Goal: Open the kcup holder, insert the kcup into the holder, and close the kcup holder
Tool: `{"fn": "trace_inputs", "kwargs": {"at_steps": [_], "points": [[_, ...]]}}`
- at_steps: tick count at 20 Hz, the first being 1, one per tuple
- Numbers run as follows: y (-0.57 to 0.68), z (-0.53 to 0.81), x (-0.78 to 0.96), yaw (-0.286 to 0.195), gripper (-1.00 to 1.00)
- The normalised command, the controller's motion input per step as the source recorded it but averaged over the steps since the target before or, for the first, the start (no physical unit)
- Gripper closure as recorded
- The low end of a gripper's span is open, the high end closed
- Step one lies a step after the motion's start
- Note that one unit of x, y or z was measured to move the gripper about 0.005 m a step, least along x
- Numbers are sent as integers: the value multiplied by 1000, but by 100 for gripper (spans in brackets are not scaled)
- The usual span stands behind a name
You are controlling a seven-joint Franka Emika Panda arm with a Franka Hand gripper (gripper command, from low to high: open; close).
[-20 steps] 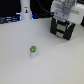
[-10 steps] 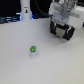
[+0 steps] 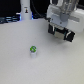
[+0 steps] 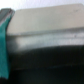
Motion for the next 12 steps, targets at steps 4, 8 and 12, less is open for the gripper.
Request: {"fn": "trace_inputs", "kwargs": {"at_steps": [4,8,12], "points": [[-323,178,898,-73,100],[-403,145,836,-72,100],[-420,137,755,-73,100]]}}
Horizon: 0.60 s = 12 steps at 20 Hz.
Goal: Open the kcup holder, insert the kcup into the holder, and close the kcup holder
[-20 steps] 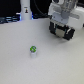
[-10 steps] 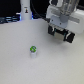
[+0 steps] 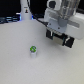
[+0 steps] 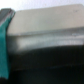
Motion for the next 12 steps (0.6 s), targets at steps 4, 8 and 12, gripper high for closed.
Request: {"fn": "trace_inputs", "kwargs": {"at_steps": [4,8,12], "points": [[-189,94,290,-38,-100],[-93,245,131,-68,-100],[-156,354,144,-99,-100]]}}
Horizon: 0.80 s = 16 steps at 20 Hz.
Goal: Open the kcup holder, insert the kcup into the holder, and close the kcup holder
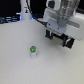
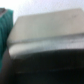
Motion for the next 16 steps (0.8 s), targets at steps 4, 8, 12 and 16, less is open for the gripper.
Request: {"fn": "trace_inputs", "kwargs": {"at_steps": [4,8,12,16], "points": [[-275,470,109,-187,-100],[-399,420,12,-243,-100],[-364,347,-19,-283,-100],[-404,151,-89,-293,-100]]}}
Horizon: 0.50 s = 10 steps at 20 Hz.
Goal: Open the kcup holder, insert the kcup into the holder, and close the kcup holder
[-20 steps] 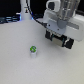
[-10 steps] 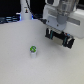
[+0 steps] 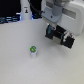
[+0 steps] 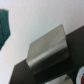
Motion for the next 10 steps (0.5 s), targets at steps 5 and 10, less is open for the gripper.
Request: {"fn": "trace_inputs", "kwargs": {"at_steps": [5,10], "points": [[-442,30,-104,-284,-100],[-375,-27,-238,-281,-100]]}}
